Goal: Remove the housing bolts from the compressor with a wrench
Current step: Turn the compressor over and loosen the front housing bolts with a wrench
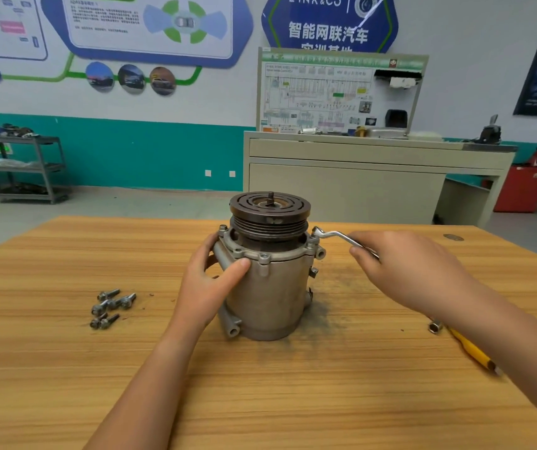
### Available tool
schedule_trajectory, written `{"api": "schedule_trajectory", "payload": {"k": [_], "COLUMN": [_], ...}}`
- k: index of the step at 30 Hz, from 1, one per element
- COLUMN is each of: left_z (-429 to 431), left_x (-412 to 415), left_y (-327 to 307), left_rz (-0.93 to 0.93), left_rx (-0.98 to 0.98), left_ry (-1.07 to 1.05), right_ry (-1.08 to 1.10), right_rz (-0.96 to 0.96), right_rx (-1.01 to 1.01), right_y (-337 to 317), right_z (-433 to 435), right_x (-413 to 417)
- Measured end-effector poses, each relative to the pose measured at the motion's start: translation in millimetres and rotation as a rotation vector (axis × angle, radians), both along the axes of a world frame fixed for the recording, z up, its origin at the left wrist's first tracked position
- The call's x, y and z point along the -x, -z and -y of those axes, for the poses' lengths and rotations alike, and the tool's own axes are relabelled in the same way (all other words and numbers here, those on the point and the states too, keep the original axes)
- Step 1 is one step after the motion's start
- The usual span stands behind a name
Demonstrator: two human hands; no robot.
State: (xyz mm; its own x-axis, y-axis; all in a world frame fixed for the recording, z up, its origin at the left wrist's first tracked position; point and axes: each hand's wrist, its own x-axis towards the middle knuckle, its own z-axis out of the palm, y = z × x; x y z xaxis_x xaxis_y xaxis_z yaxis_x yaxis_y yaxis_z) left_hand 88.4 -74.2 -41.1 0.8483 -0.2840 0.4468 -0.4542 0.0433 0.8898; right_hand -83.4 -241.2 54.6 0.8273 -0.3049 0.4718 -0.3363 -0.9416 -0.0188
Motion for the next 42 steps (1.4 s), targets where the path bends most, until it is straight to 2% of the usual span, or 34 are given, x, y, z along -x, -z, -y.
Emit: {"api": "schedule_trajectory", "payload": {"k": [4, 7, 10, 13, 23, 31, 38, 42], "left_z": [7.8, 11.2, 13.1, 15.5, 20.5, 15.4, 20.3, 21.4], "left_x": [13.9, 16.9, 17.9, 19.3, 21.0, 19.5, 15.2, 15.0], "left_y": [7.9, 10.3, 11.3, 12.8, 17.4, 12.4, 16.3, 18.4], "left_rz": [-0.039, -0.037, 0.011, 0.017, -0.01, -0.089, -0.028, 0.003], "left_rx": [0.093, 0.109, 0.119, 0.095, 0.102, 0.167, 0.129, 0.123], "left_ry": [-0.022, -0.025, -0.033, -0.063, -0.022, 0.078, 0.026, 0.012], "right_ry": [0.009, 0.067, 0.1, 0.1, 0.05, 0.105, 0.096, 0.101], "right_rz": [-0.107, -0.171, -0.32, -0.445, -0.571, -0.574, -0.605, -0.553], "right_rx": [0.083, 0.325, 0.584, 0.682, 0.877, 0.848, 0.854, 0.873], "right_y": [-1.0, -5.6, -8.8, -12.0, -16.8, -16.2, -17.3, -16.5], "right_z": [-2.2, -9.1, -21.9, -29.6, -30.5, -17.7, -28.6, -13.3], "right_x": [-4.0, -3.7, -2.5, -2.1, -2.4, -4.5, -8.2, -9.5]}}
